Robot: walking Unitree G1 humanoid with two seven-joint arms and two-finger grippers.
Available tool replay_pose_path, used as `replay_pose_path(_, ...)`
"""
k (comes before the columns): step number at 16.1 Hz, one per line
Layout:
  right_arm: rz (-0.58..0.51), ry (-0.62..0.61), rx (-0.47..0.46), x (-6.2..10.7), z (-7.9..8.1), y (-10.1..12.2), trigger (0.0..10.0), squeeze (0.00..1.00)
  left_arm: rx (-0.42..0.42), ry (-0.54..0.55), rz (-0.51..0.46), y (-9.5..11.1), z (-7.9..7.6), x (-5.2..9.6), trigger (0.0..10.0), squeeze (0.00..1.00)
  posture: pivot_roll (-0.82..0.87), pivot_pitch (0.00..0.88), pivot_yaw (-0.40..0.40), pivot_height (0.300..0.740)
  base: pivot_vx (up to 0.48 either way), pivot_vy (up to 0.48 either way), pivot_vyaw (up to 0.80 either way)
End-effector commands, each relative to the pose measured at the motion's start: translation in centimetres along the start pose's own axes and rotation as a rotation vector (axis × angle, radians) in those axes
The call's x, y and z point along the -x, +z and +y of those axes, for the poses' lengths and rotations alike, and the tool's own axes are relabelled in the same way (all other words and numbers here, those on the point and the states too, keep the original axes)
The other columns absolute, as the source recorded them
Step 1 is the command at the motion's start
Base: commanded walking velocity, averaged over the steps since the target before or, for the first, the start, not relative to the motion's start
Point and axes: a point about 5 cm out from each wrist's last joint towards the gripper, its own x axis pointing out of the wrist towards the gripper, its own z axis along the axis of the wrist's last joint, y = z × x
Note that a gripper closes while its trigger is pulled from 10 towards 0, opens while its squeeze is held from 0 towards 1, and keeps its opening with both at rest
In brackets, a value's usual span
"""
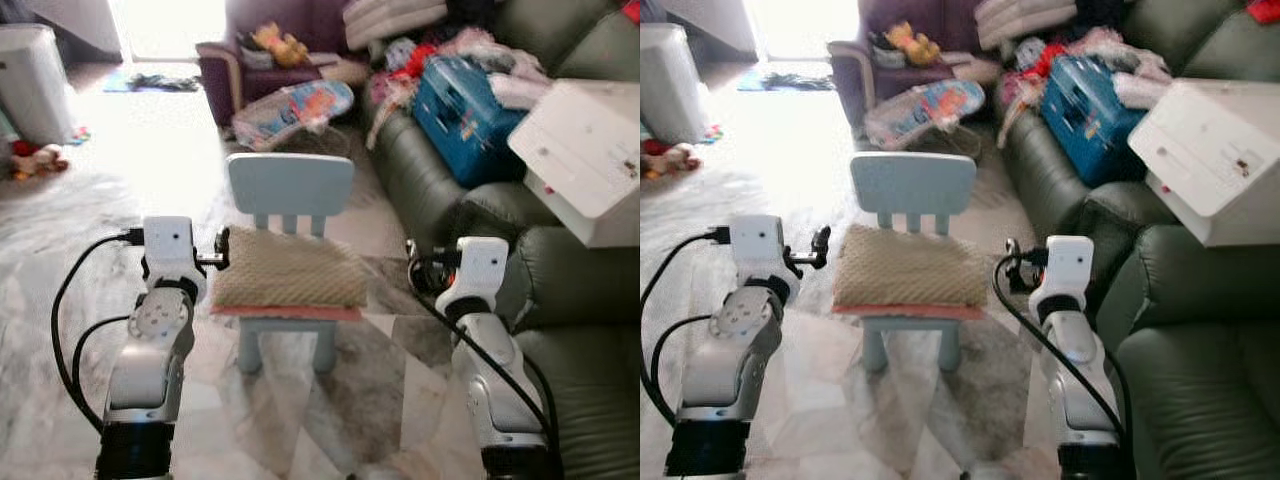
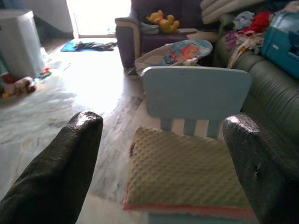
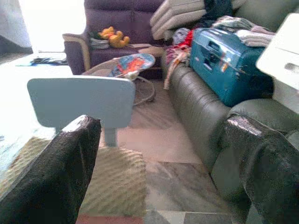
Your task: Move the pillow to the sofa
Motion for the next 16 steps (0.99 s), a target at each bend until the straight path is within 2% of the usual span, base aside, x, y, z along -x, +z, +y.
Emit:
replay_pose_path(1,-0.007,-0.023,0.006,0.0,-0.7,0.2,10.0,0.00,0.005,-0.041,-0.022,0.5,-1.0,-0.1,10.0,0.00,0.00,0.000,-0.037,0.740,0.480,0.000,0.00)
replay_pose_path(9,-0.001,-0.015,0.010,-0.1,-0.7,0.1,10.0,0.00,0.023,-0.038,-0.024,0.5,-1.1,0.0,10.0,0.00,0.00,0.000,-0.040,0.740,0.466,0.000,0.00)
replay_pose_path(14,0.000,-0.015,0.019,-0.4,-0.9,0.1,10.0,0.00,0.049,-0.017,-0.068,1.4,-2.1,-0.1,10.0,0.00,-0.01,0.000,-0.039,0.740,0.000,0.000,0.00)
replay_pose_path(15,-0.024,-0.029,0.027,-1.0,-1.6,0.9,10.0,0.00,0.067,-0.056,-0.086,2.1,-2.9,0.1,10.0,0.00,-0.01,0.000,-0.052,0.740,0.000,0.000,0.00)
replay_pose_path(16,-0.039,-0.033,0.030,-1.5,-1.9,1.3,10.0,0.00,0.048,-0.084,-0.097,2.4,-3.2,-0.1,10.0,0.00,-0.01,0.000,-0.053,0.740,0.000,0.000,0.00)
